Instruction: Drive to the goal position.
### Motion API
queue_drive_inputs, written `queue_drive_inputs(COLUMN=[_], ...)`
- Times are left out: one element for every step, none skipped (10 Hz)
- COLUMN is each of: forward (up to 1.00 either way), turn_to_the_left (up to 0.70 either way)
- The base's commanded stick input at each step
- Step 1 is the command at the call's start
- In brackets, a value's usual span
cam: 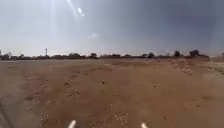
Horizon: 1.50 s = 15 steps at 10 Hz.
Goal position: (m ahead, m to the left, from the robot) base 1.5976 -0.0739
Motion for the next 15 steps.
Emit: queue_drive_inputs(forward=[0.50,0.39,0.02,0.00,0.00,0.50,0.50,0.50,0.50,0.50,0.50,0.50,0.50,0.50,0.50], turn_to_the_left=[0.00,0.00,0.00,0.00,0.00,0.00,0.00,0.00,0.00,0.00,0.00,0.00,0.00,0.00,0.00])
